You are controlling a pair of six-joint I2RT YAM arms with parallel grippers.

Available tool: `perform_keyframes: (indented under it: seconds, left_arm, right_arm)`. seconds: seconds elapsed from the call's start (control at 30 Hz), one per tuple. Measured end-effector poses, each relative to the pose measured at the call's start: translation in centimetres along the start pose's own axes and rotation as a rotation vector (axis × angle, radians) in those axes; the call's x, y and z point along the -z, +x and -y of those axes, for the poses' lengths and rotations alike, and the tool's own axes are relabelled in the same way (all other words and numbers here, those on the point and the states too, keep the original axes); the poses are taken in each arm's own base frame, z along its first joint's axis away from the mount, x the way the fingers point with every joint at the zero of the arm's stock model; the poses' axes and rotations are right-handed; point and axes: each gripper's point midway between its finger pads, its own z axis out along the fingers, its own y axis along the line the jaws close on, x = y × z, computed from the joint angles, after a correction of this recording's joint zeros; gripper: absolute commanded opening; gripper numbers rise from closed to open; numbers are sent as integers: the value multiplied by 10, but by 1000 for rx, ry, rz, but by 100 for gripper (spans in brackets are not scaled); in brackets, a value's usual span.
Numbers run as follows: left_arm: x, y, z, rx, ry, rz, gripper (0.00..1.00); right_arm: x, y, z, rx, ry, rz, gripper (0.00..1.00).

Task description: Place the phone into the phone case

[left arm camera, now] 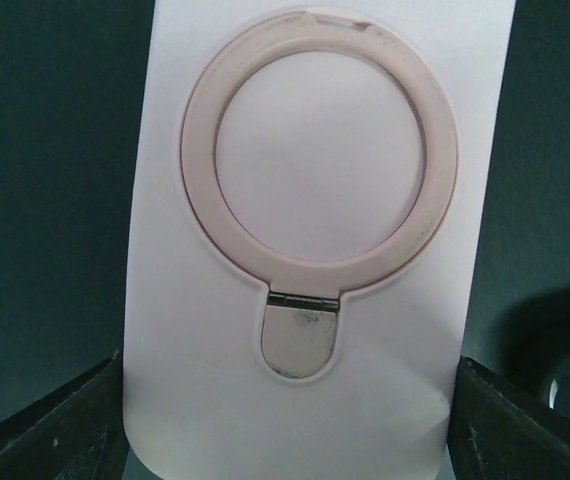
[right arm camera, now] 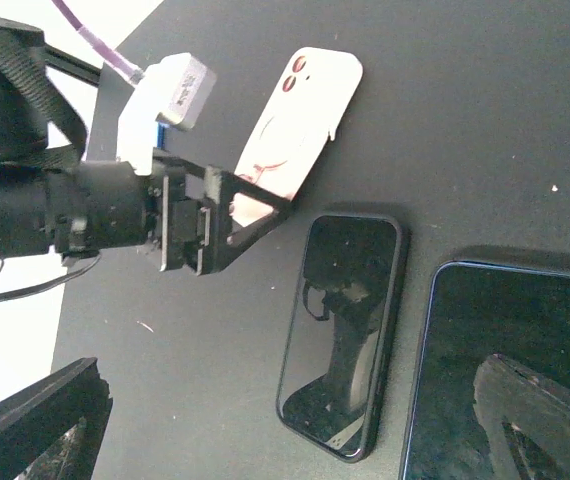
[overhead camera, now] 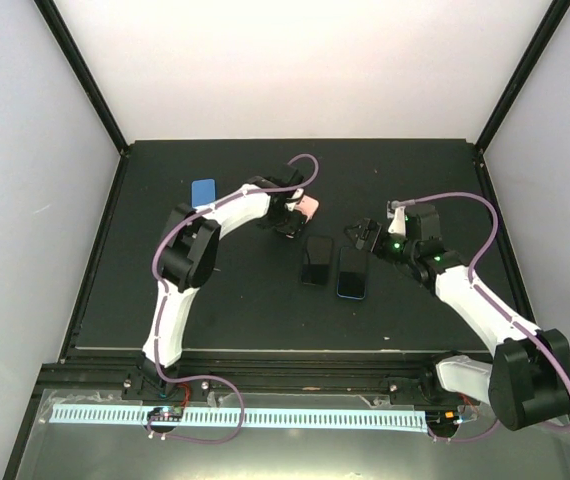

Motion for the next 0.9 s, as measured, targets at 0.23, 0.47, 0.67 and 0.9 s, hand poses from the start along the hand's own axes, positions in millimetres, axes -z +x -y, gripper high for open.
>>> perform_keyframes:
  seconds: [0.23,0.47,0.67,0.9]
  left_arm:
    - [34,29,0,77,43,-18,76]
    - [71,77,5,192,188,-14,76]
    - [85,122,20,294,363,-10,76]
    - [84,174,27,396,474,-43,76]
  right_arm:
    - [-11,14,2,-47,-35,-49,98]
    - [-32,36,-13,-59,-75,-125,95]
    - [-60,67,-24,-100,-115,-223,93]
    - [-90,106,-38,-157,-153,-325,93]
